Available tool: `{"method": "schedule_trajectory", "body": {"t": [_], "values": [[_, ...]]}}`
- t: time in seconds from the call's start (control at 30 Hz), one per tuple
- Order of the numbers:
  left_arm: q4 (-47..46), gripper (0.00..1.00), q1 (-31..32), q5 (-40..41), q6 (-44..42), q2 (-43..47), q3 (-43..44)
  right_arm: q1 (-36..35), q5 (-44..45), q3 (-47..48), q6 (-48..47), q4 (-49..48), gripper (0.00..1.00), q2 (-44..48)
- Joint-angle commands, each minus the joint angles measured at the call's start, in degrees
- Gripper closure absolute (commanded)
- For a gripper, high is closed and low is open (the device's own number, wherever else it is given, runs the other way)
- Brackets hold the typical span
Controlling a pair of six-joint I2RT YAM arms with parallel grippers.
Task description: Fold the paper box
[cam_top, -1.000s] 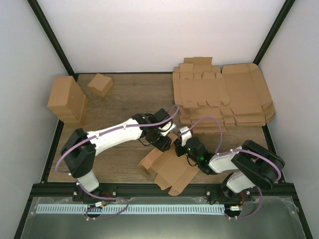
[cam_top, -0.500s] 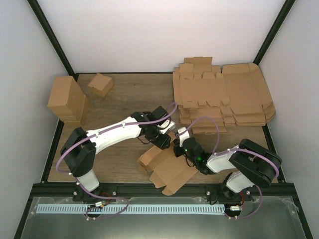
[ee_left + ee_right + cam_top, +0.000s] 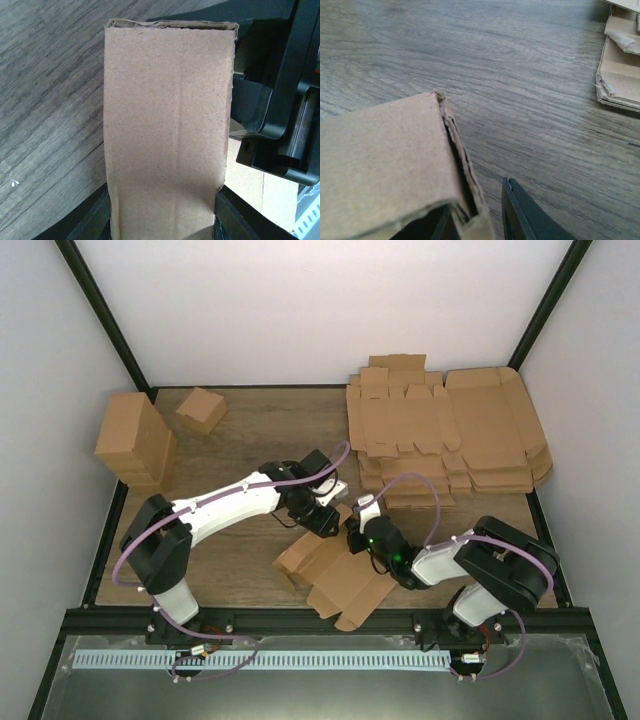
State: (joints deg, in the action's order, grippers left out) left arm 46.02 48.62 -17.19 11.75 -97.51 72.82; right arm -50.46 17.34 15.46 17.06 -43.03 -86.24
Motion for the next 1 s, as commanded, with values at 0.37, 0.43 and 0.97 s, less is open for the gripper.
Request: {"method": "schedule_trajectory", "body": {"t": [0.37, 0.43, 0.97], "values": [[0.6, 0.31, -0.5, 0.1, -0.3, 2.5, -0.1, 0.1, 2.4, 2.4, 2.5, 3.3, 0.99, 1.8], [-0.8, 0.16, -0.5, 1.1, 0.6, 4.7, 0.5, 0.1, 4.5, 3.9, 3.8, 6.5, 0.99, 1.9], [-6.6, 0.0, -0.5, 24.0, 15.1, 35.7, -2.0, 10.6, 2.4, 18.7, 37.6, 36.2, 0.99, 4.8]]}}
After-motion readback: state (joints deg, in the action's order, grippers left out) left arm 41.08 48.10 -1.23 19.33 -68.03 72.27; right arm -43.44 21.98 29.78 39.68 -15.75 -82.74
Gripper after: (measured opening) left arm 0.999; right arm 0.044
